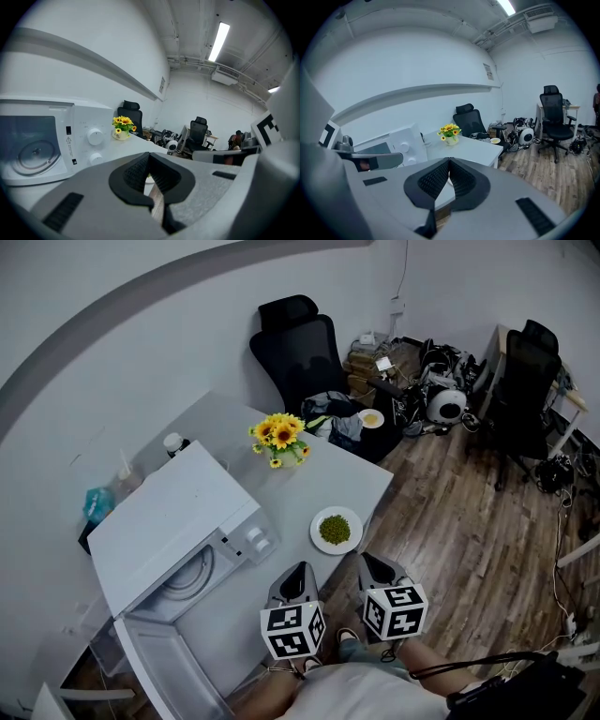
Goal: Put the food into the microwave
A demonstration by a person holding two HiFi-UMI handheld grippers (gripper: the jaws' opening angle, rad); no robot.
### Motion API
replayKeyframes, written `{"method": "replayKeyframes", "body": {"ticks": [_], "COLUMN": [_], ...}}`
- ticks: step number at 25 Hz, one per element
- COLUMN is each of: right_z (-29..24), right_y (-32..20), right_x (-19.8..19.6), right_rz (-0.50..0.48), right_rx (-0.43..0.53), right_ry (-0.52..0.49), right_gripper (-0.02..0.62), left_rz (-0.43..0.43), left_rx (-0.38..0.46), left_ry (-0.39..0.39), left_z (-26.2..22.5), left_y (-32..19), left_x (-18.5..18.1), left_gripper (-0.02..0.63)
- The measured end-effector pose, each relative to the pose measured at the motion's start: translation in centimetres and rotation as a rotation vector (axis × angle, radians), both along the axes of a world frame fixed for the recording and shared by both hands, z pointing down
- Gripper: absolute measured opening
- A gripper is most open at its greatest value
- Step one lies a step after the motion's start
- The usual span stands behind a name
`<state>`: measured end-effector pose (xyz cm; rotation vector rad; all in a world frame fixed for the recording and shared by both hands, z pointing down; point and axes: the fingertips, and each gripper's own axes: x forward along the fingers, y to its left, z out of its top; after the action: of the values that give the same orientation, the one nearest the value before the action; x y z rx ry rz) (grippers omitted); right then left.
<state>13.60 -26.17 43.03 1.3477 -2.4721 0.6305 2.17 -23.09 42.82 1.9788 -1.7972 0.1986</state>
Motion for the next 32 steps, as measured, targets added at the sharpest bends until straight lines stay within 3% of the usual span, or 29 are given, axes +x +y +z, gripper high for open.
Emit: {"method": "replayKeyframes", "body": {"ticks": [5, 9, 18, 32], "right_z": [0.6, 1.7, 6.4, 11.4], "right_y": [-1.2, -2.0, -5.0, -10.8], "right_x": [-0.2, -0.1, 1.6, 3.0], "right_rz": [0.007, 0.015, 0.051, 0.078], "right_rx": [-0.017, -0.043, -0.115, -0.152], "right_ry": [-0.021, -0.027, -0.007, 0.017], "right_gripper": [0.018, 0.035, 0.054, 0.053], "left_rz": [0.009, 0.021, -0.001, -0.08], "left_rx": [-0.055, -0.106, -0.168, -0.239], "left_ry": [0.045, 0.063, 0.06, 0.092], "left_z": [1.4, 3.0, 7.1, 12.7], "left_y": [-0.9, -1.4, -4.0, -7.8], "left_x": [0.1, 0.4, 1.1, 0.5], "left_gripper": [0.008, 0.075, 0.075, 0.075]}}
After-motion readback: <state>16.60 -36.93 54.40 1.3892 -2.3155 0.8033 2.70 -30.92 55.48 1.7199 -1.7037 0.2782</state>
